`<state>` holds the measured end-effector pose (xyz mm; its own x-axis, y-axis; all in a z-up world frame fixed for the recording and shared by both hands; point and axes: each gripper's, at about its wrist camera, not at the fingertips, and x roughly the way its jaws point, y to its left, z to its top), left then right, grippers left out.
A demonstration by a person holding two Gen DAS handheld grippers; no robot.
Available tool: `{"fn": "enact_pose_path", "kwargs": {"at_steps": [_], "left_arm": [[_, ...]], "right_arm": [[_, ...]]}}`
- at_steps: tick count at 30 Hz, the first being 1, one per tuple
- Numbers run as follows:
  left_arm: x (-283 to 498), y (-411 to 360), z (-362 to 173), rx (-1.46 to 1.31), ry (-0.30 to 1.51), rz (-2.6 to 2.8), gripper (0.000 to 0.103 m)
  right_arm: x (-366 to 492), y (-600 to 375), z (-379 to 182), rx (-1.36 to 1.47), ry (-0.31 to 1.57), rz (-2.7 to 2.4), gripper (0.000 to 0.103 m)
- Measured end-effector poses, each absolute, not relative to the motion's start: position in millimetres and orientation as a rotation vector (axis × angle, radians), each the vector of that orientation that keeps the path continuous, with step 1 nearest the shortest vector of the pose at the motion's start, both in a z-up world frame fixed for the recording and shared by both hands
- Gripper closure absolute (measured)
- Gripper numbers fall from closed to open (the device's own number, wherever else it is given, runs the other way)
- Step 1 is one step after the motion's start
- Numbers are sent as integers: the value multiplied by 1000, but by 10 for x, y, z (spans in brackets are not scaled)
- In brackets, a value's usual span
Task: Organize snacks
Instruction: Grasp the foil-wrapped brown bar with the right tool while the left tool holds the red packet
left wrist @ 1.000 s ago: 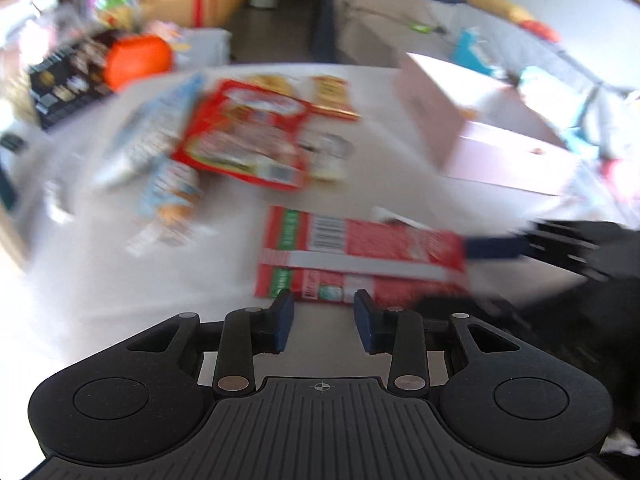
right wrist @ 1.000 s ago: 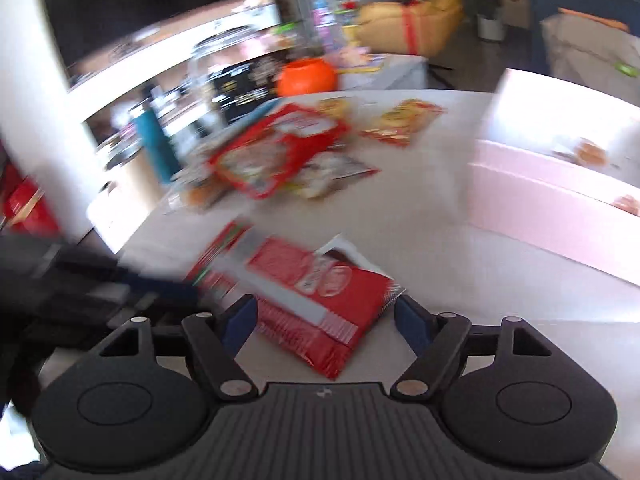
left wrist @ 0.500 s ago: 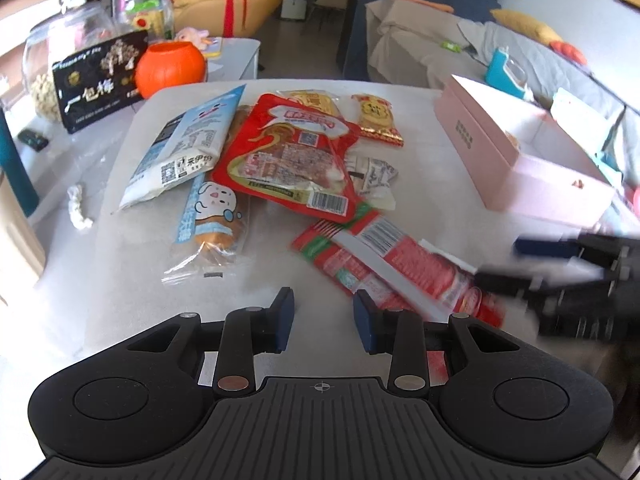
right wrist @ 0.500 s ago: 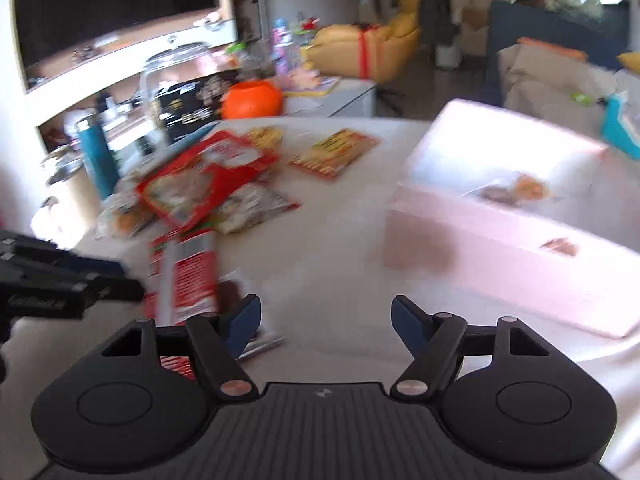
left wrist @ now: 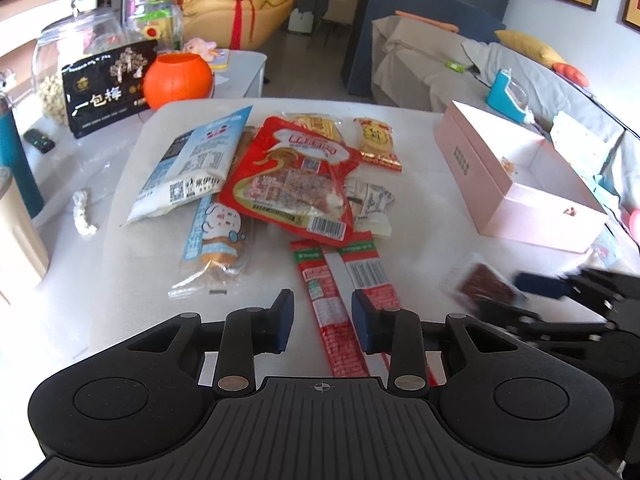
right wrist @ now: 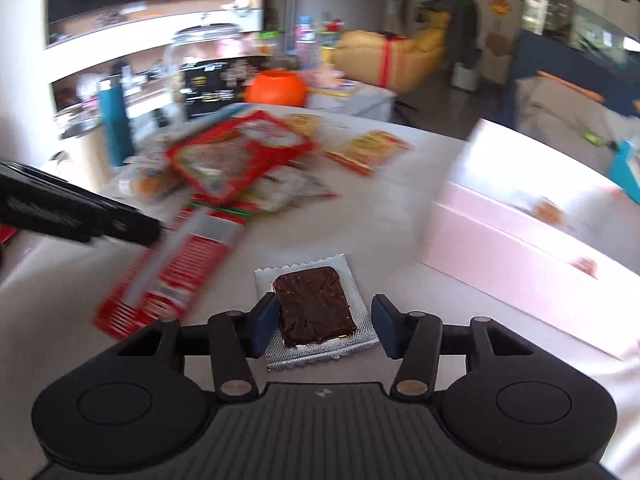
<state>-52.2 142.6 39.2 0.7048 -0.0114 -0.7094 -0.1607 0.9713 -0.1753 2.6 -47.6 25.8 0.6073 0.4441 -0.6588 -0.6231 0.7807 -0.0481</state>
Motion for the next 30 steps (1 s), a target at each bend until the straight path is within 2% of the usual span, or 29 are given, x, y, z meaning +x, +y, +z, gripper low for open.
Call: {"fn": "enact_pose_path", "kwargs": {"at_steps": [5,6,8,12,14,20,23,30], "left_arm": [[-308,1229,337,-201,805,48,66],[-274,1163,321,-179,811,36,60],[-222,982,310,-95,811,-1,52],[-226,747,310,1,819,-114,51],[-268,670,306,46,816,-133,51],[-359,667,273,145,819,-84,50],[-328,708,278,130,820,-94,50],[-237,838,261,109,811,-21,50]], "right_arm": [[45,-942,237,-213,697,525,51],[40,-1018,228,-201,697,508,48],[52,-1146,201,-163,705,484,32],[98,-1215,184,-118,719,472,29],[78,-1160,171,-146,715,473,24],[62,-1150,171,-146,715,473,22],[66,-1142,167,-154,717,480,18],[67,-1141,164,-146,718,487,17]]}}
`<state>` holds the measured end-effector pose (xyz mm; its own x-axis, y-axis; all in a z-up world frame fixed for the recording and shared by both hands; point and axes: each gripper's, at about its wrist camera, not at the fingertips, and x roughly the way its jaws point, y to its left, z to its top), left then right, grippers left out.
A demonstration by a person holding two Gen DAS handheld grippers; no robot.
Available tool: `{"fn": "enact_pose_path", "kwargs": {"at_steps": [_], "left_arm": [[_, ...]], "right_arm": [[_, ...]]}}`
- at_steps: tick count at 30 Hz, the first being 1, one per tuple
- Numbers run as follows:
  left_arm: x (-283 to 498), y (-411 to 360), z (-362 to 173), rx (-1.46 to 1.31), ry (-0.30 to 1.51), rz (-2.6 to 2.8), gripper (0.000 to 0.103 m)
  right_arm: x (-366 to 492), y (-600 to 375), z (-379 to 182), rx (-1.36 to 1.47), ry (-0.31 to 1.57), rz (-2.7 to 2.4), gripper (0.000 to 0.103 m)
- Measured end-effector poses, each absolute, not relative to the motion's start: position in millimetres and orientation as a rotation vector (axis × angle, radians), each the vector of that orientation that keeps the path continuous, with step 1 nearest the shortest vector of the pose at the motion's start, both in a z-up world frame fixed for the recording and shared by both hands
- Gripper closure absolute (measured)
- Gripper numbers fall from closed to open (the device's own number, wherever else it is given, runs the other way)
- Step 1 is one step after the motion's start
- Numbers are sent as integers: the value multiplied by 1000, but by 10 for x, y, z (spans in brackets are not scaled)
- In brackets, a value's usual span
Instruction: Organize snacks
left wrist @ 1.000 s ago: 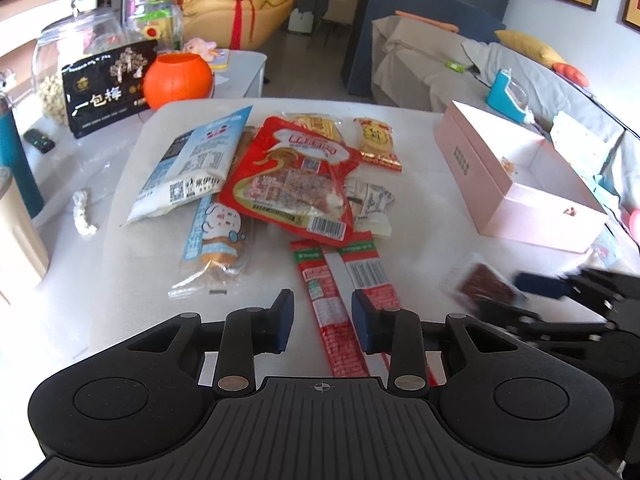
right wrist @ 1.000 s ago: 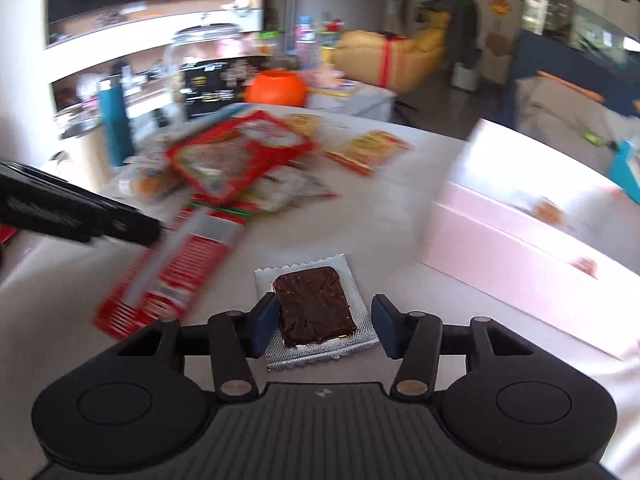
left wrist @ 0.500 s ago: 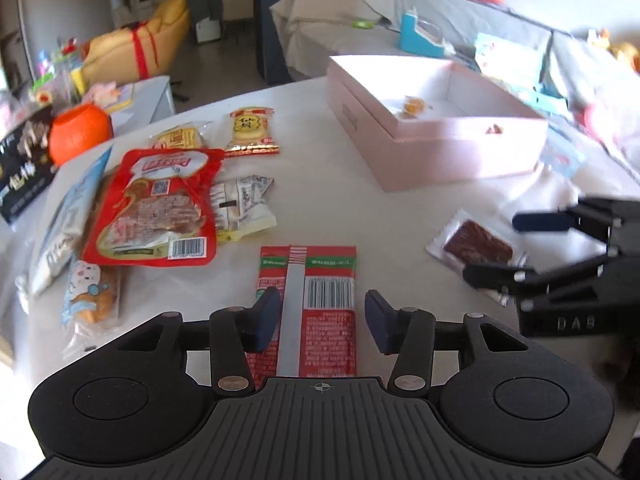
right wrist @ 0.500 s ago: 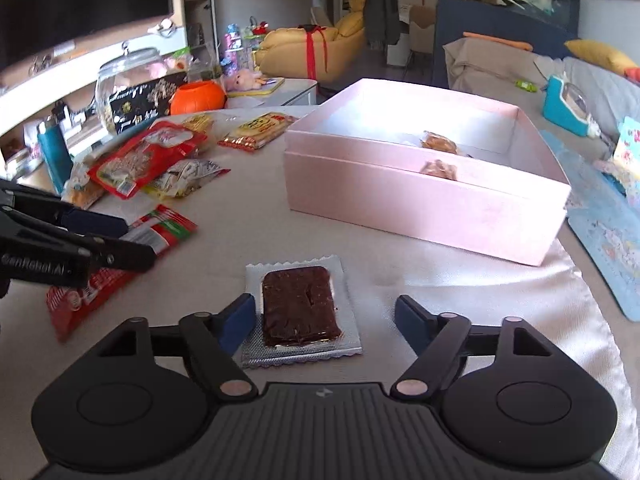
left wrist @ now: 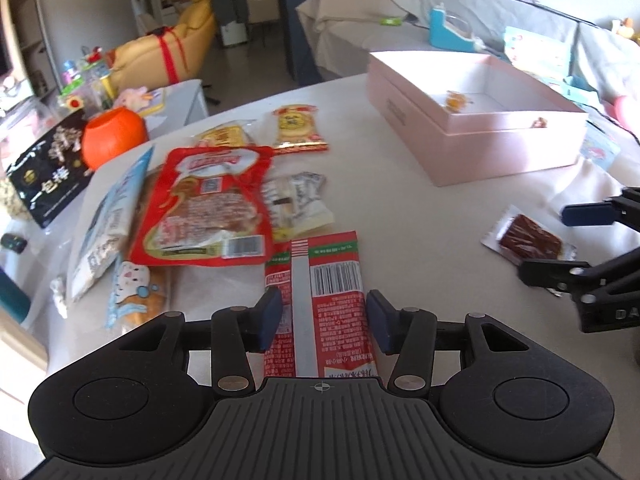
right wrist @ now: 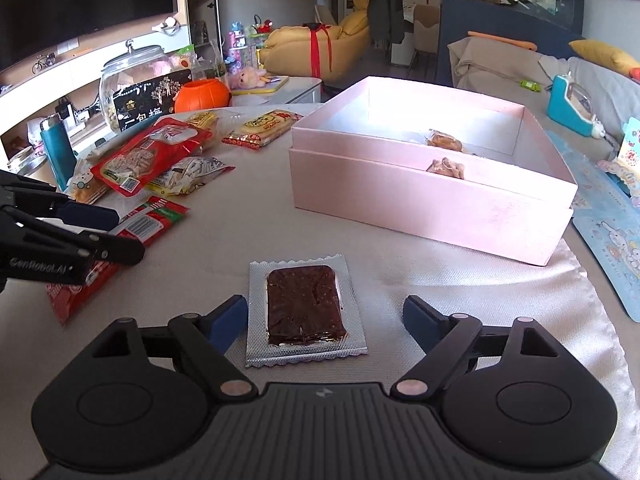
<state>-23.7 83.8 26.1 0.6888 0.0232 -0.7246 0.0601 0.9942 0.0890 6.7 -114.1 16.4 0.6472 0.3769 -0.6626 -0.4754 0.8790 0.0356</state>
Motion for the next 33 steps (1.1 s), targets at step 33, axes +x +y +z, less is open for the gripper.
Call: {"fn": "enact_pose_path", "kwargs": {"at_steps": [33], "left_arm": [[-341,785,172,22,813,-80,29]], "right_arm": [[97,-1080,190,-174,702,543,37]]}}
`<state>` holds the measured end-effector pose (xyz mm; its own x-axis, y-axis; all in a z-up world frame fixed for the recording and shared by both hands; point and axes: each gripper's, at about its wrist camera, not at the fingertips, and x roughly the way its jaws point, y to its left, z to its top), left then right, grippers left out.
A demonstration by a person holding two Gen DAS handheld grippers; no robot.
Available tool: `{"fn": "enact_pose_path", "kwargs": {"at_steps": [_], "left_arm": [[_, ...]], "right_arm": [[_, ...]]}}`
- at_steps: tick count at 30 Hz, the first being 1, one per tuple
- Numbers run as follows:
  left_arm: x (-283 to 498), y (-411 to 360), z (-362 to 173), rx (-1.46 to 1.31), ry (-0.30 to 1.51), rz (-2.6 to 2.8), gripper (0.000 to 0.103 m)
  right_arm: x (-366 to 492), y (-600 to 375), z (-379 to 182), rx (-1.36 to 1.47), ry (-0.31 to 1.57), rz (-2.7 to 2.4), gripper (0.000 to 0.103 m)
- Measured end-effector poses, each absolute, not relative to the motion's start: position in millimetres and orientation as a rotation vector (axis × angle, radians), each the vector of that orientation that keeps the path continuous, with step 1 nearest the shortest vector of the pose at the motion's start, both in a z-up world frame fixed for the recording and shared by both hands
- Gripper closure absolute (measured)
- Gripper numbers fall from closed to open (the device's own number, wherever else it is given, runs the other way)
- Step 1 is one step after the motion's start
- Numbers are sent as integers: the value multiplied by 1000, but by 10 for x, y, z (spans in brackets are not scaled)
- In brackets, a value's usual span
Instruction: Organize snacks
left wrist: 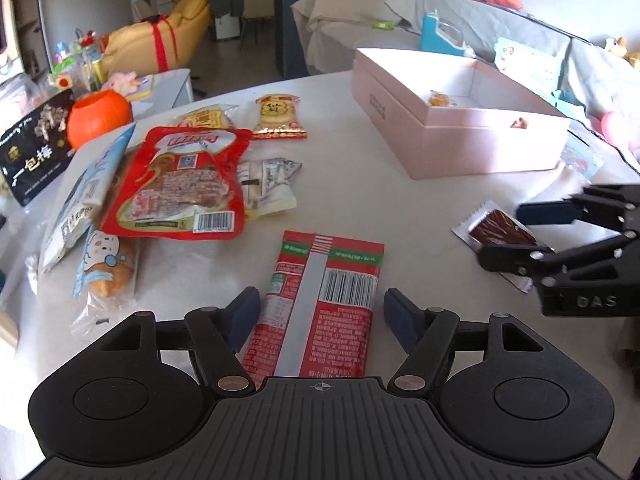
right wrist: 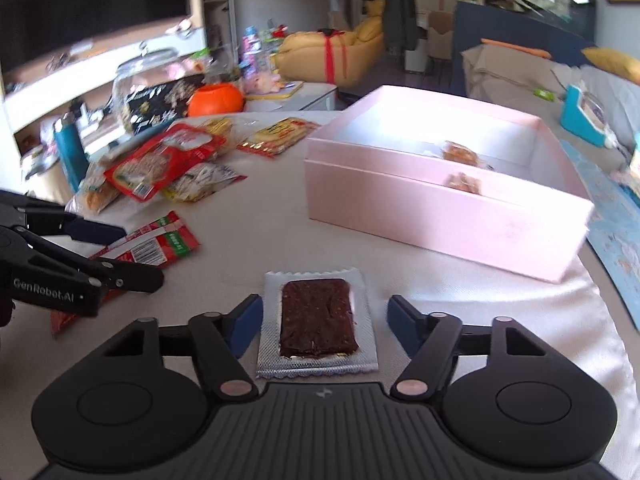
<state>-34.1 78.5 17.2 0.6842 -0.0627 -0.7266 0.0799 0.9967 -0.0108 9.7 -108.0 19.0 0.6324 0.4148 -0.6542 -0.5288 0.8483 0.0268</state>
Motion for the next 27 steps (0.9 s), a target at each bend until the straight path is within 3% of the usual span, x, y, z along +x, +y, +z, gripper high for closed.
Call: {"fn": "enact_pose_path", "kwargs": {"at_steps": [1,4,6,13,14,16,21,27], "left_arm": [[-355,789,178,27,820,-89,29],[-416,808,212,48,847,-113,32],[-470,823,232,42,840,-120,46],[-499,750,440,-11,751,-160,52],[-486,738,521,-22,724,-170,52],[-448,709,692,-37,668,-192,53],[-306,611,983,-29,588,-229,53],[-232,564,682,-82,712,-263,53]], "right_arm": [[100,-1043,195,-195,701,552,45],[97,-1021,293,-217,696,565,51],[56,-1053,379,-226,669,564,51],[-10,-1385,666,-155,607,534,51],[-3,-1440,708,-140,599,526,58],[17,-1552,817,-110,579,511,84],[163,-1784,1045,-13,544,499,83],[178,-1696,828,-87,604,503,83]]}}
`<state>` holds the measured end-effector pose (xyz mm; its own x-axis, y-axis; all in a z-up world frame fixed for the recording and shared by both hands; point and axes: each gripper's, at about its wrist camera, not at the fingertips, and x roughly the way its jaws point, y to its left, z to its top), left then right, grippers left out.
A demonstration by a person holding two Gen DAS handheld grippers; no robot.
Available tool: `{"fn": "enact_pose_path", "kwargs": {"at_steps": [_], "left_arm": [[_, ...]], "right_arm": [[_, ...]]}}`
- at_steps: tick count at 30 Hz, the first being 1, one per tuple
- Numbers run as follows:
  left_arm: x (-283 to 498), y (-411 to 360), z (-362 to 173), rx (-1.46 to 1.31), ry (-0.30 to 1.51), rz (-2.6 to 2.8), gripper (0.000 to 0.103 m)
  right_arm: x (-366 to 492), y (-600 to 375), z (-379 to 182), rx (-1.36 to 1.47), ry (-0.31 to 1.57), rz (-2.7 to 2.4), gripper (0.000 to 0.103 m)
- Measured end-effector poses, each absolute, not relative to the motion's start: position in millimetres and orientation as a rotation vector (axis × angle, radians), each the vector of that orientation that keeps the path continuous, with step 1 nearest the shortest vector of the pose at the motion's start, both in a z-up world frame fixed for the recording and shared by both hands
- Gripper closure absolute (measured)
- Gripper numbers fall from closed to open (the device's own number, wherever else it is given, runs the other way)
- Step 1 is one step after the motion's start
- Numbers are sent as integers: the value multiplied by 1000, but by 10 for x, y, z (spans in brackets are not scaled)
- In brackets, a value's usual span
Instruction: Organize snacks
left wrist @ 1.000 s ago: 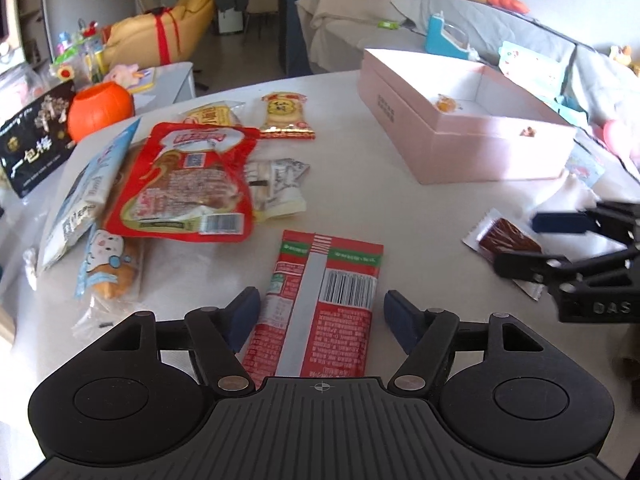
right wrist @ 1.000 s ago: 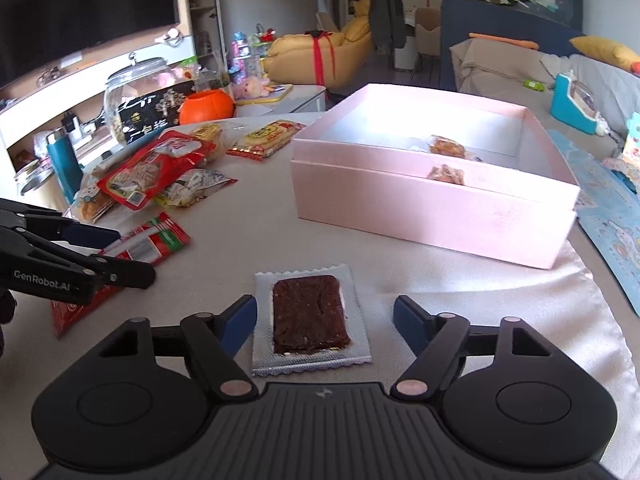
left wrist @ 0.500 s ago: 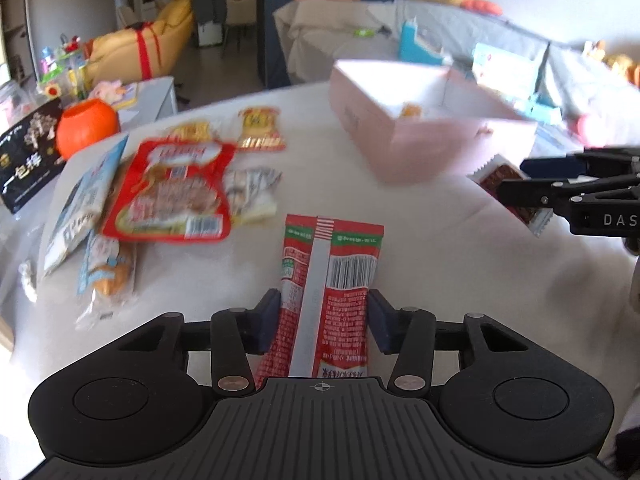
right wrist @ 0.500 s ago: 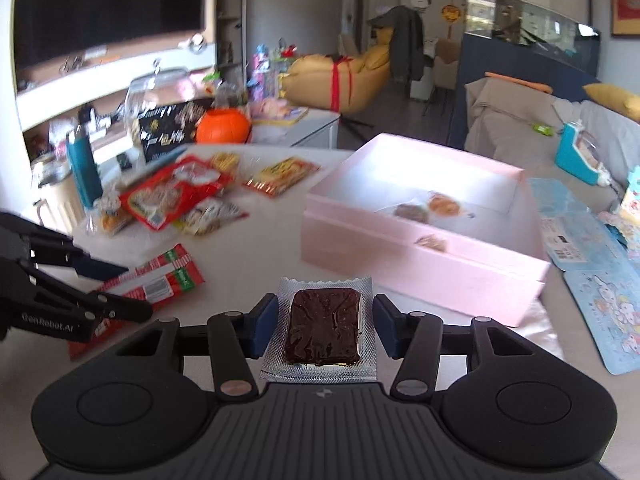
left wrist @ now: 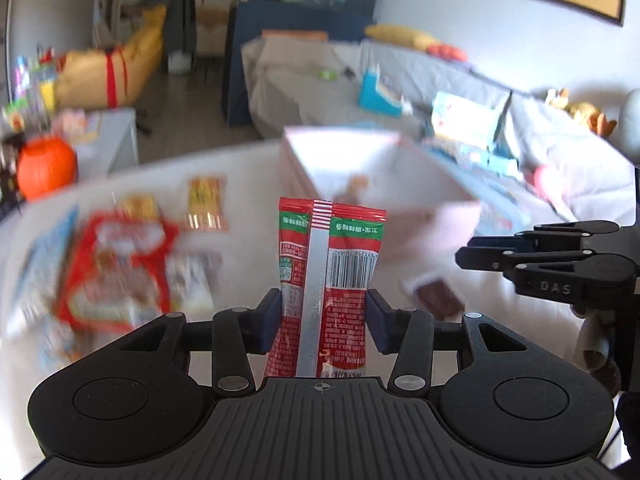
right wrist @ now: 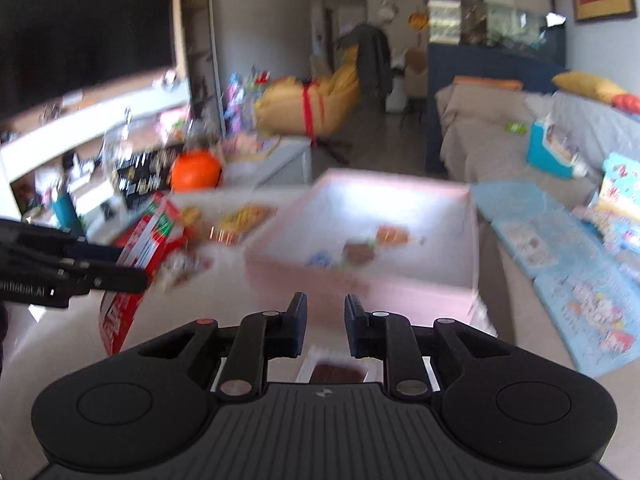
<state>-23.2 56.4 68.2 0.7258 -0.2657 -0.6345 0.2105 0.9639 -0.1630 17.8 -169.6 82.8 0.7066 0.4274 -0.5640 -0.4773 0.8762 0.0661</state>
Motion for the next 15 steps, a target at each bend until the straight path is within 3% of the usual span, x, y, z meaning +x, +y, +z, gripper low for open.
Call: {"fn": "enact_pose_path", "kwargs": {"at_steps": [7,15], "left_arm": [[-240,472,410,-65,779,-262,53],[-247,416,279,-61,820,-258,53]], "right_arm": [[262,-1635,357,-57,768,446,77],[150,-1476,283,-151,705,448,67]]}}
